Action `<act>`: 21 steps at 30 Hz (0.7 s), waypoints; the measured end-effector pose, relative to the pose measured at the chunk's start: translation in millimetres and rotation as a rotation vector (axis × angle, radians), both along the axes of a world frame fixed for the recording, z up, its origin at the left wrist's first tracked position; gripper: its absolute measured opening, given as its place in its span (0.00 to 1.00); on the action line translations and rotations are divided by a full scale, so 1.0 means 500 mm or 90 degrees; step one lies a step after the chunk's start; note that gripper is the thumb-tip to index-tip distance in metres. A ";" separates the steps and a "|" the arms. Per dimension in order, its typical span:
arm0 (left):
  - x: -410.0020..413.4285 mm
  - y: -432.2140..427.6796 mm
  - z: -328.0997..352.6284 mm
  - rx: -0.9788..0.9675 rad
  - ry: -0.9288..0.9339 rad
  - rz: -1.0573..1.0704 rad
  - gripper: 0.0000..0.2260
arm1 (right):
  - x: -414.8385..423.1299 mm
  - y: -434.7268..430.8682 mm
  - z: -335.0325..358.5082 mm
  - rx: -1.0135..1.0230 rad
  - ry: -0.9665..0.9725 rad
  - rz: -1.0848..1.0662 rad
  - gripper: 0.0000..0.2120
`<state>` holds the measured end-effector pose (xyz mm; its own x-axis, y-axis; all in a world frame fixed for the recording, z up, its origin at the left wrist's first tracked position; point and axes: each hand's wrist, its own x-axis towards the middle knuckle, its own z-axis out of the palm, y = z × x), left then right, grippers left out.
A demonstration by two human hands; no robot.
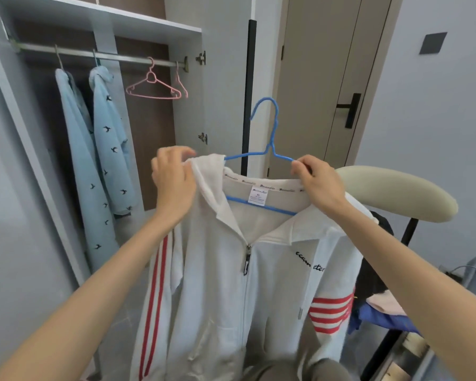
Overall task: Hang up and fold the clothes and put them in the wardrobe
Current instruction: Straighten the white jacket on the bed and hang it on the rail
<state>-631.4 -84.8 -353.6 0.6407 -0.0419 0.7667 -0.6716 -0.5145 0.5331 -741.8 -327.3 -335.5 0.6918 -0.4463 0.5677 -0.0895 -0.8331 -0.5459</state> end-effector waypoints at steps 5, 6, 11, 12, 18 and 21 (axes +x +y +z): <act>0.033 0.011 -0.041 -0.039 0.247 -0.085 0.12 | -0.014 -0.022 0.006 0.107 -0.055 0.015 0.11; 0.038 0.006 -0.043 -0.027 0.256 -0.112 0.13 | -0.016 -0.024 0.005 0.123 -0.063 0.021 0.11; 0.057 -0.036 -0.023 -0.207 0.356 -0.258 0.08 | -0.015 -0.016 0.000 0.151 -0.074 0.038 0.10; 0.059 -0.040 -0.017 -0.310 0.429 -0.316 0.07 | -0.015 -0.015 -0.002 0.151 -0.073 0.035 0.10; 0.074 -0.045 -0.011 -0.656 0.661 -0.538 0.03 | -0.015 -0.017 -0.015 0.162 -0.066 0.020 0.11; 0.072 -0.048 -0.018 -0.686 0.692 -0.545 0.04 | -0.016 -0.018 -0.019 0.172 -0.075 0.000 0.11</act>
<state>-595.4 -109.0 -362.7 0.9071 -0.4183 -0.0467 0.3212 0.6165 0.7189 -749.9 -336.4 -345.1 0.6277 -0.5926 0.5049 -0.0123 -0.6560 -0.7547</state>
